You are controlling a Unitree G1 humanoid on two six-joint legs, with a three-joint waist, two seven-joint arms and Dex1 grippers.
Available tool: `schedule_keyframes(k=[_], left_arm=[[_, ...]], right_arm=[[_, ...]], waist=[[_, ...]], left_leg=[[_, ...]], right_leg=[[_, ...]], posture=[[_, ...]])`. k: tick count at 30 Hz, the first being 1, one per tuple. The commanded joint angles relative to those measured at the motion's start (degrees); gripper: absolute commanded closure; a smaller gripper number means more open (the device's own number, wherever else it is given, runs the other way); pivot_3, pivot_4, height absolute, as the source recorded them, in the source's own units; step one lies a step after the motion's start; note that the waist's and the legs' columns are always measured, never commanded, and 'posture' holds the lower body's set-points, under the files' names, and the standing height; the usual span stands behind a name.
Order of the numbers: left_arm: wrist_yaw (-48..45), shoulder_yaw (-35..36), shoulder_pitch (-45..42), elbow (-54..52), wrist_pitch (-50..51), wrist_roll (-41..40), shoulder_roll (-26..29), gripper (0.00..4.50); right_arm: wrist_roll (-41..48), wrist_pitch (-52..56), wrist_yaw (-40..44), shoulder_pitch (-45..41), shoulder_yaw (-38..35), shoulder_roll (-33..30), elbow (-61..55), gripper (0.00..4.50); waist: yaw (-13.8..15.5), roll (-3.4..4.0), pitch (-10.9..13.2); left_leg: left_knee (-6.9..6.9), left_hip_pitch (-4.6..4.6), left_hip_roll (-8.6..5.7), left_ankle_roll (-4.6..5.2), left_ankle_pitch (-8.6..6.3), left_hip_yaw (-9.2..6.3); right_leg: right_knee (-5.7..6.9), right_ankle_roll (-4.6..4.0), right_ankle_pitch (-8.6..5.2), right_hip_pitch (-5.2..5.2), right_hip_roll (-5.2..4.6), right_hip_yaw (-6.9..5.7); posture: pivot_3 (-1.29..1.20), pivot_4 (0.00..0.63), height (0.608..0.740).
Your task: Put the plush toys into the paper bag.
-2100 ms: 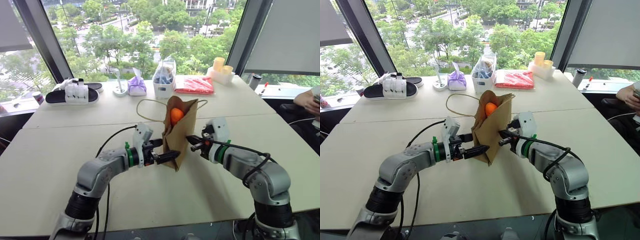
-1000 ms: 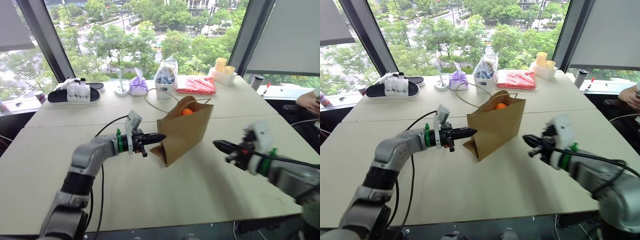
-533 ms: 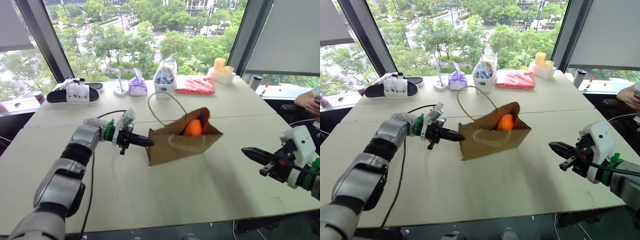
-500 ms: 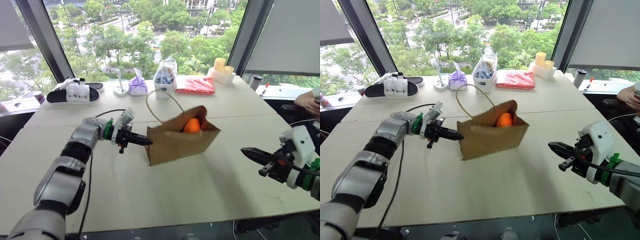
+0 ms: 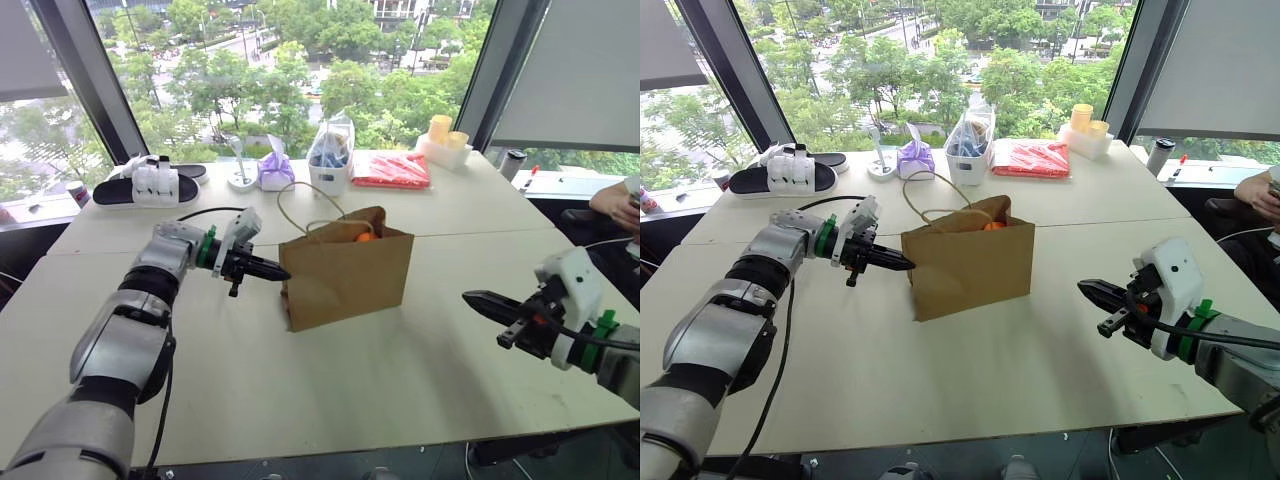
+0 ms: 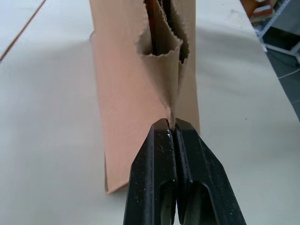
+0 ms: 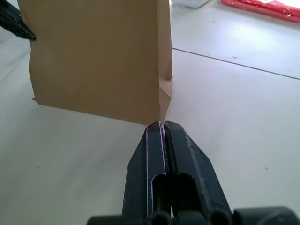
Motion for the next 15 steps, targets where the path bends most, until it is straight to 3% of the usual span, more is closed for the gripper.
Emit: schedule_keyframes(k=[1, 8, 9, 15], left_arm=[[0.3, 2.9, 1.2, -3.0, 2.1, 0.6, 1.0, 3.58], [2.1, 7.6, 10.8, -19.3, 11.4, -1.4, 5.3, 0.23], [3.3, 8.7, 13.6, -24.4, 14.0, -2.4, 6.4, 0.06], [12.9, 17.5, 32.4, -57.2, 30.4, -11.0, 11.8, 0.06]], right_arm=[[-1.2, -2.6, 0.3, -0.4, 2.2, -1.6, -0.1, 4.50], [-4.4, -6.0, 2.8, -1.4, 9.7, -4.4, 0.8, 4.50], [-5.0, -6.9, 4.3, -1.2, 10.7, -5.3, 1.4, 4.50], [-7.8, -11.9, 11.3, -2.0, 14.9, -9.0, 5.0, 4.50]], waist=[[-0.1, 0.00, 0.0], [-0.3, -0.02, 0.0], [-0.3, 0.00, 0.0], [-0.2, -0.01, 0.0]], left_leg=[[0.00, 0.00, 0.00, 0.00, 0.00, 0.00], [0.00, 0.02, 0.02, 0.00, 0.00, -0.02], [0.01, 0.02, 0.03, 0.00, 0.00, -0.04], [-0.01, 0.00, 0.08, 0.00, 0.00, -0.04]], right_leg=[[0.00, 0.00, 0.00, 0.00, 0.00, 0.00], [0.04, 0.01, 0.00, -0.02, 0.02, 0.00], [0.04, 0.01, 0.00, -0.02, 0.02, 0.00], [0.01, 0.01, 0.00, -0.05, 0.00, 0.04]], posture=[[0.00, 0.150, 0.740], [0.00, 0.150, 0.740], [0.00, 0.150, 0.740], [0.00, 0.150, 0.740]])
